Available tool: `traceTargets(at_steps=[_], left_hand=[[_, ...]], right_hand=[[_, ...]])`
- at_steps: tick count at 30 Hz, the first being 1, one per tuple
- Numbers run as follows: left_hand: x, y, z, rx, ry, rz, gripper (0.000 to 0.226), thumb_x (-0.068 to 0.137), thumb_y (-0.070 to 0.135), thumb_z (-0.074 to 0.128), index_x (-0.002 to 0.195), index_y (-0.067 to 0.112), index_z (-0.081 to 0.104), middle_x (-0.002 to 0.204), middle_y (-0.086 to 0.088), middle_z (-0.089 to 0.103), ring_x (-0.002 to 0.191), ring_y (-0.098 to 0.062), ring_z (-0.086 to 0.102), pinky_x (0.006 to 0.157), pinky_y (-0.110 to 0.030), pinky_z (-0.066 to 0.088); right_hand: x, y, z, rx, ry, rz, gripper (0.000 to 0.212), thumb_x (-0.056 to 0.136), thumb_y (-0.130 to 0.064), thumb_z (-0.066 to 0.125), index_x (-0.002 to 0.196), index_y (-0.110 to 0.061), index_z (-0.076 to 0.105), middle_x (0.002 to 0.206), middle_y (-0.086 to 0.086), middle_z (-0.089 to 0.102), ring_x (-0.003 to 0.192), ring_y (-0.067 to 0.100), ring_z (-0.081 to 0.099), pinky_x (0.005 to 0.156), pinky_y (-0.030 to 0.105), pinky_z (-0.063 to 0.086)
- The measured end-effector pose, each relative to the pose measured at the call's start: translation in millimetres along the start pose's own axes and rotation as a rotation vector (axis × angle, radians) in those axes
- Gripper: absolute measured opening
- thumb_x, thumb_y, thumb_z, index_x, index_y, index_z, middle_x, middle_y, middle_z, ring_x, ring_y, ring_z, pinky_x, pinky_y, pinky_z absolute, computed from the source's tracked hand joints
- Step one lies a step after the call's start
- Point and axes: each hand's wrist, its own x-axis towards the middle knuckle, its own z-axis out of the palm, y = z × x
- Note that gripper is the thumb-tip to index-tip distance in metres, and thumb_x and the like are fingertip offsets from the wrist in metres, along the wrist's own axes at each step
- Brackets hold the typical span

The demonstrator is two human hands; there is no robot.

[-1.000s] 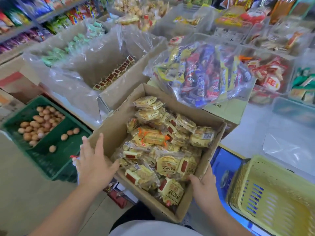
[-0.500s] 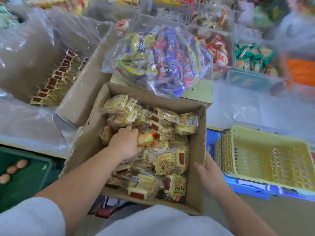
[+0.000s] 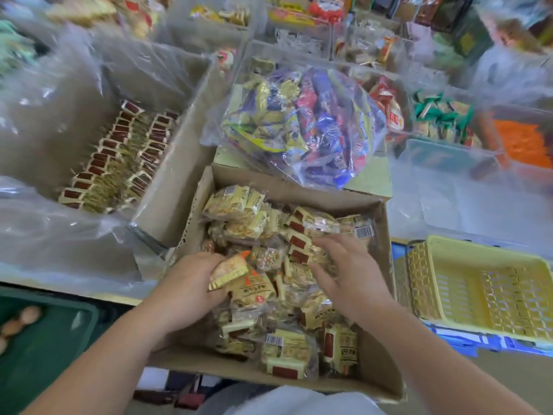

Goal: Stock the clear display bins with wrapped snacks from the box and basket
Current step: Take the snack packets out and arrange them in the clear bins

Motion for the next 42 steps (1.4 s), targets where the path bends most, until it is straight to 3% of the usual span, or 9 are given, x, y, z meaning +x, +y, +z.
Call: traceTargets(at_steps=[4,7,10,15,21,25,30,35,42], left_hand=[[-36.5,1.1,-2.9,-0.246,0.458,-0.047,0.049,0.082,0.025,0.079,0.123,0.041,0.058,0.097,0.034,0.052,0.092,0.0,0.042,0.072,-0.022,0.036],[-51.0,0.8,6.6,-0.356,0.699,-0.185,0.05,0.085,0.022,0.077,0.13,0.032,0.058,0.101,0.032,0.051,0.098,-0.002,0.04,0.082,-0.033,0.039],[-54.4,-5.4,19.3,-0.54,0.736,-0.283,0.045,0.086,0.027,0.072,0.129,0.03,0.059,0.112,0.038,0.05,0.098,0.003,0.046,0.083,-0.025,0.039],[-53.4,-12.9,29.0,-0.515,0.713,-0.27,0.053,0.085,0.015,0.079,0.132,0.03,0.058,0.111,0.032,0.049,0.1,0.001,0.05,0.087,-0.018,0.039],[-51.4,-16.5,27.6,-0.561,0.761,-0.277,0.043,0.086,0.017,0.077,0.123,0.032,0.061,0.114,0.032,0.052,0.107,0.009,0.051,0.086,0.0,0.034],[-51.4,-14.7,27.7,-0.533,0.731,-0.264,0.042,0.086,0.018,0.075,0.125,0.027,0.063,0.114,0.027,0.053,0.106,-0.001,0.053,0.09,-0.004,0.035],[-50.7,-12.1,24.4,-0.529,0.742,-0.262,0.041,0.086,0.018,0.074,0.124,0.028,0.062,0.111,0.025,0.054,0.106,0.002,0.052,0.09,-0.002,0.033],[-53.5,-11.7,24.8,-0.561,0.779,-0.259,0.035,0.087,0.012,0.077,0.12,0.017,0.066,0.107,0.009,0.057,0.104,0.005,0.053,0.087,-0.002,0.034],[-50.8,2.0,6.5,-0.551,0.858,-0.172,0.024,0.087,0.026,0.071,0.108,0.017,0.064,0.103,0.007,0.057,0.103,0.002,0.053,0.087,-0.006,0.036]], right_hand=[[65.1,-33.7,46.0,-0.049,-0.398,-0.208,0.037,0.1,-0.038,0.053,0.131,-0.02,0.063,0.126,0.0,0.061,0.119,0.021,0.055,0.099,0.036,0.049],[101.2,-49.2,76.0,-0.152,-0.517,-0.306,0.03,0.1,-0.031,0.049,0.116,-0.016,0.069,0.112,0.004,0.067,0.104,0.025,0.061,0.086,0.038,0.054],[112.5,-55.5,90.9,-0.114,-0.325,-0.389,0.026,0.097,-0.033,0.05,0.093,-0.018,0.07,0.084,-0.002,0.066,0.079,0.019,0.06,0.07,0.035,0.054],[128.4,-46.3,82.2,0.2,0.116,-0.013,0.035,0.082,-0.066,0.054,0.079,-0.033,0.042,0.058,-0.013,0.049,0.051,0.005,0.047,0.047,0.027,0.037],[156.4,-49.2,95.7,0.071,-0.16,0.209,0.091,0.081,-0.087,0.032,0.139,-0.019,0.046,0.137,0.009,0.056,0.122,0.032,0.055,0.096,0.047,0.049],[166.5,-58.6,102.6,0.165,-0.282,0.32,0.1,0.072,-0.097,0.027,0.142,-0.026,0.041,0.134,0.008,0.059,0.119,0.035,0.059,0.087,0.045,0.047],[172.9,-48.6,90.6,0.278,-0.493,0.353,0.097,0.054,-0.104,0.043,0.137,-0.053,0.043,0.143,-0.004,0.055,0.132,0.028,0.05,0.11,0.049,0.039],[136.8,-53.3,85.1,0.102,-0.617,0.035,0.082,0.07,-0.083,0.062,0.142,-0.053,0.036,0.149,0.008,0.046,0.135,0.029,0.046,0.109,0.043,0.042],[26.3,-90.9,71.4,-0.071,-0.588,-0.432,0.078,0.084,-0.071,0.052,0.152,-0.037,0.03,0.152,0.011,0.037,0.139,0.035,0.033,0.117,0.055,0.028]])
